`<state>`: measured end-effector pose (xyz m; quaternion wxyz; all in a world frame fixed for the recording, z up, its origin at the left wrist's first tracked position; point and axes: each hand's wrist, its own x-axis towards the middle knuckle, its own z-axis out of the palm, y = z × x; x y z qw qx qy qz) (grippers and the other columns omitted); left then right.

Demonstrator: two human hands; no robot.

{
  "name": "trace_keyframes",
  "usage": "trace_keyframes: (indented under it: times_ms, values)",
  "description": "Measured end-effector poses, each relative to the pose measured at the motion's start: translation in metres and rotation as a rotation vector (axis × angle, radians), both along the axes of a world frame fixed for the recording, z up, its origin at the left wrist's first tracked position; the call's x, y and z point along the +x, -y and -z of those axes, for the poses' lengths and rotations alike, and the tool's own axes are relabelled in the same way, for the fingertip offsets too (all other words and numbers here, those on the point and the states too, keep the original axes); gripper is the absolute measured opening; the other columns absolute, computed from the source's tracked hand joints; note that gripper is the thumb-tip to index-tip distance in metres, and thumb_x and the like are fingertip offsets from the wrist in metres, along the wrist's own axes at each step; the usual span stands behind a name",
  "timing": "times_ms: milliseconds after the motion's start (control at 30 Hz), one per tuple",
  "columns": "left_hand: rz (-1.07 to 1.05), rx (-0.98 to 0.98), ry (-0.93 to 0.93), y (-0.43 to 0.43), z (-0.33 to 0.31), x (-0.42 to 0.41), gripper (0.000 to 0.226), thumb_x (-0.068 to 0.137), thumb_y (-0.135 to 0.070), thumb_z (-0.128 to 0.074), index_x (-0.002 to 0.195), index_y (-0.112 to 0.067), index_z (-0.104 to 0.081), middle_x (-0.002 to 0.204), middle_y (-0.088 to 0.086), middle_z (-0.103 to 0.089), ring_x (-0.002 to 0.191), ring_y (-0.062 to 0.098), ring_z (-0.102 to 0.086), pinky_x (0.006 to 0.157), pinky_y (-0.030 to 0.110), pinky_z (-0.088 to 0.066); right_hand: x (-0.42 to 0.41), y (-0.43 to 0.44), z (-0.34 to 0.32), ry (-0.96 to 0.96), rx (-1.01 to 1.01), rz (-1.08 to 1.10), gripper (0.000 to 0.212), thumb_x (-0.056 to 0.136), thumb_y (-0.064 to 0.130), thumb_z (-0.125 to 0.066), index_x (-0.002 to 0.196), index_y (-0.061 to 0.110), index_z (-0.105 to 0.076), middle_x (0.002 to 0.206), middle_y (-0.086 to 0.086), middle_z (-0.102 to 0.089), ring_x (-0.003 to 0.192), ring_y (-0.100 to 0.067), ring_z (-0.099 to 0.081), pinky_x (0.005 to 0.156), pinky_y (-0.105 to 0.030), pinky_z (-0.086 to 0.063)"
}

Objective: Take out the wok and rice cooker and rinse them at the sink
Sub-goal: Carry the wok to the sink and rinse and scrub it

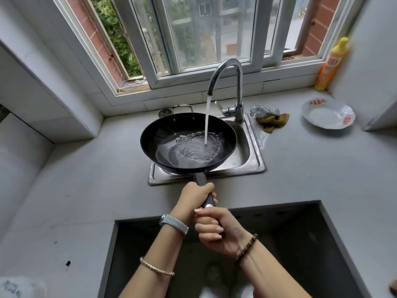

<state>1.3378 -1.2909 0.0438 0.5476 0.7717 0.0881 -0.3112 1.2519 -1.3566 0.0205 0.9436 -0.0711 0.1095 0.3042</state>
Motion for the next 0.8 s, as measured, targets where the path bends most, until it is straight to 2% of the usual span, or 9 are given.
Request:
trace_keyframes:
  times_ms: [133, 533, 700, 800]
  values:
    - [0.036, -0.015, -0.033, 0.012, 0.006, -0.004, 0.025, 0.083, -0.004, -0.054, 0.059, -0.002, -0.057, 0.044, -0.001, -0.059, 0.04, 0.01, -0.059, 0.042, 0.016, -0.045, -0.008, 0.011, 0.001, -0.037, -0.043, 0.031, 0.041, 0.083, -0.001, -0.059, 0.058, 0.017, -0.033, 0.041, 0.003, -0.029, 0.031, -0.006, -0.03, 0.03, -0.018, -0.025]
    - [0.084, -0.048, -0.157, 0.03, 0.026, -0.012, 0.025, 0.083, -0.006, -0.056, 0.058, -0.003, -0.058, 0.048, 0.001, -0.06, 0.044, 0.012, -0.06, 0.047, 0.018, -0.046, -0.02, 0.026, 0.01, -0.127, -0.067, 0.083, 0.042, 0.081, -0.003, -0.06, 0.059, 0.018, -0.032, 0.043, 0.004, -0.026, 0.031, -0.006, -0.03, 0.03, -0.018, -0.025]
    - [0.077, -0.055, -0.183, 0.031, 0.032, -0.012, 0.025, 0.084, -0.006, -0.056, 0.06, -0.003, -0.057, 0.046, 0.0, -0.058, 0.043, 0.011, -0.058, 0.046, 0.018, -0.046, -0.02, 0.027, 0.015, -0.135, -0.075, 0.074, 0.052, 0.08, -0.004, -0.063, 0.071, 0.023, -0.019, 0.048, 0.006, -0.02, 0.032, -0.006, -0.03, 0.03, -0.018, -0.026]
    - [0.066, -0.075, -0.189, 0.03, 0.035, -0.011, 0.024, 0.086, -0.005, -0.055, 0.061, -0.003, -0.056, 0.046, -0.001, -0.058, 0.043, 0.01, -0.058, 0.044, 0.018, -0.045, -0.019, 0.027, 0.018, -0.111, -0.095, 0.056, 0.044, 0.082, -0.003, -0.061, 0.066, 0.02, -0.027, 0.047, 0.005, -0.023, 0.032, -0.005, -0.03, 0.031, -0.018, -0.026]
